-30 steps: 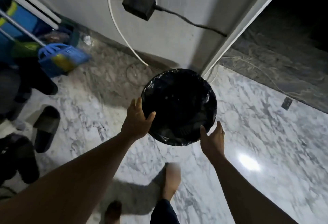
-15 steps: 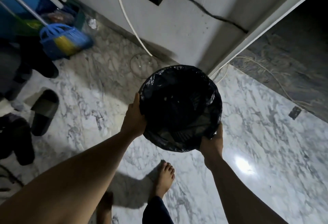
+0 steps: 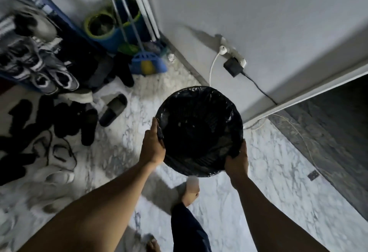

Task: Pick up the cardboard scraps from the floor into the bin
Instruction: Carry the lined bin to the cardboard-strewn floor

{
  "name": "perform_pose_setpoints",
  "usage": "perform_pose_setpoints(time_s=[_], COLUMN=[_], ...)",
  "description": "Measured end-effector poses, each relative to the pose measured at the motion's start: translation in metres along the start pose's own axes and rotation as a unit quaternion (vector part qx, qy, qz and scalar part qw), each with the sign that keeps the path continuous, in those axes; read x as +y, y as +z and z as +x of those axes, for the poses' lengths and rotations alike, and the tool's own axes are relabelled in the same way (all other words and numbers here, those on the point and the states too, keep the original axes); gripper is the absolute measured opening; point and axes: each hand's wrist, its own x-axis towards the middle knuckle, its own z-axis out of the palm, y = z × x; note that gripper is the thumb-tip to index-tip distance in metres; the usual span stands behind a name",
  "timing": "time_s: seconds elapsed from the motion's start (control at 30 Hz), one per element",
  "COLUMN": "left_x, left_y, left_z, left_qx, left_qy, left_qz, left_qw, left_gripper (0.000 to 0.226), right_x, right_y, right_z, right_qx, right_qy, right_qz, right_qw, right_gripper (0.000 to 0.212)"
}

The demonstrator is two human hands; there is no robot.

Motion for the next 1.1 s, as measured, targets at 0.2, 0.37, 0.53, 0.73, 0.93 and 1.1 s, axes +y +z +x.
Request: perform_pose_setpoints(time_s=[0.2, 0.37, 0.53, 0.73, 0.93, 1.1], left_x=[-0.027, -0.082, -0.149, -0.237, -0.278, -0.324], left_y=[-0.102, -0.168, -0.213, -0.235, -0.249, -0.221], left_z=[-0.084, -0.175, -0.291, -0.460, -0.646, -0.785], left_qx=[0.110, 0.246, 0.361, 0.450, 0.600, 0.672], left_qy=[-0.029, -0.034, -0.097, -0.136, -0.159, -0.244], left_qz=[-0.088, -0.178, -0.222, -0.246, -0.226, -0.212], left_qw=[0.990, 0.952, 0.901, 0.848, 0.751, 0.667], left_gripper=[0.076, 0.077, 0.083, 0.076, 0.058, 0.061], right_x=[-0.070, -0.098, -0.110, -0.071, -0.006, 0.074], right_y=[0.009, 0.048, 0.090, 0.120, 0.146, 0.167], right_z=[-0.091, -0.166, -0.273, -0.440, -0.603, -0.714], right_qx=[-0.061, -0.173, -0.262, -0.351, -0.463, -0.550], right_qy=[-0.139, -0.293, -0.370, -0.436, -0.495, -0.532], right_qz=[-0.061, -0.081, -0.145, -0.185, -0.231, -0.265], right_qw=[0.987, 0.937, 0.879, 0.807, 0.697, 0.587], right_gripper=[0.078, 0.068, 0.076, 0.090, 0.080, 0.069])
